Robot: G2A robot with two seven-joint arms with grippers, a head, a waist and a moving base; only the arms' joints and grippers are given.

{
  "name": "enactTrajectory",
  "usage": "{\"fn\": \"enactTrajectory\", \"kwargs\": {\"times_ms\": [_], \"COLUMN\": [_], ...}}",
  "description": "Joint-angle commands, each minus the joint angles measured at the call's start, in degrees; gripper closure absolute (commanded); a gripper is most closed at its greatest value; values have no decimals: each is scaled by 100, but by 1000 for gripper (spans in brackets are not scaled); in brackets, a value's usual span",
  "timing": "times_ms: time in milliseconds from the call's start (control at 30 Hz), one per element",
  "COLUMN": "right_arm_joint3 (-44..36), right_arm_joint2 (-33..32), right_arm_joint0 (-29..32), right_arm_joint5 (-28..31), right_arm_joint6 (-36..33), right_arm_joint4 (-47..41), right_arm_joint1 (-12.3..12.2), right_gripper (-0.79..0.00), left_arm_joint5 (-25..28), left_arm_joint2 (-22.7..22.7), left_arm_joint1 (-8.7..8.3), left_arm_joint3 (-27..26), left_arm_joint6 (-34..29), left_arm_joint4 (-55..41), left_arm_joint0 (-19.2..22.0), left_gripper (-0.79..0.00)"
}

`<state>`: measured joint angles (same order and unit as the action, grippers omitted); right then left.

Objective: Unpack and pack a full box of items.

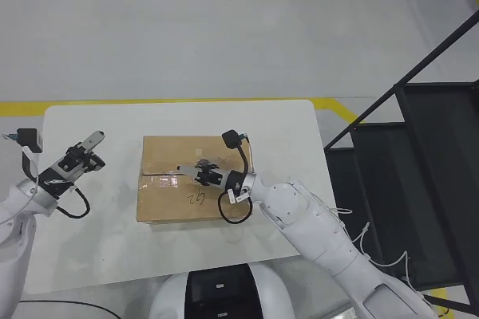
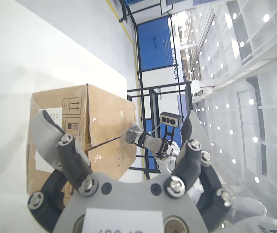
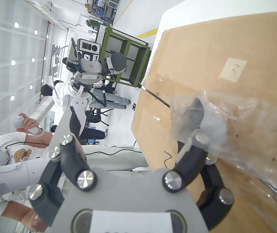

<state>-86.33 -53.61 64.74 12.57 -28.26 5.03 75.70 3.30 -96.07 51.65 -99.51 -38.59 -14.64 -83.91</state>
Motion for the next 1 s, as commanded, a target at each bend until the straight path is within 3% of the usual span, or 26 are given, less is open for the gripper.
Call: {"fn": "enactTrajectory", "kwargs": {"times_ms": [0, 233, 567, 967], "right_arm_joint3": [0, 200, 1116, 1178], "right_arm_joint2": [0, 386, 1251, 1018], "right_arm_joint0": [0, -276, -1035, -946], "right_arm_joint5": [0, -100, 238, 318], "right_arm_joint6": [0, 44, 470, 710], "right_arm_joint4": [0, -280, -843, -697], "right_arm_joint1": [0, 150, 615, 582], "right_gripper": [-785, -785, -785, -785], "left_arm_joint5": [-39, -21, -15, -15], "left_arm_joint2": [-186, -522, -534, -534], "left_arm_joint1": [0, 25, 26, 26], "left_arm_joint3": [-53, -145, -152, -152], "left_arm_joint6": [123, 319, 319, 319], "left_arm_joint4": [-45, -324, -329, -329], "left_arm_joint0": [-172, -503, -514, -514], "left_gripper": [-785, -785, -785, -785]}}
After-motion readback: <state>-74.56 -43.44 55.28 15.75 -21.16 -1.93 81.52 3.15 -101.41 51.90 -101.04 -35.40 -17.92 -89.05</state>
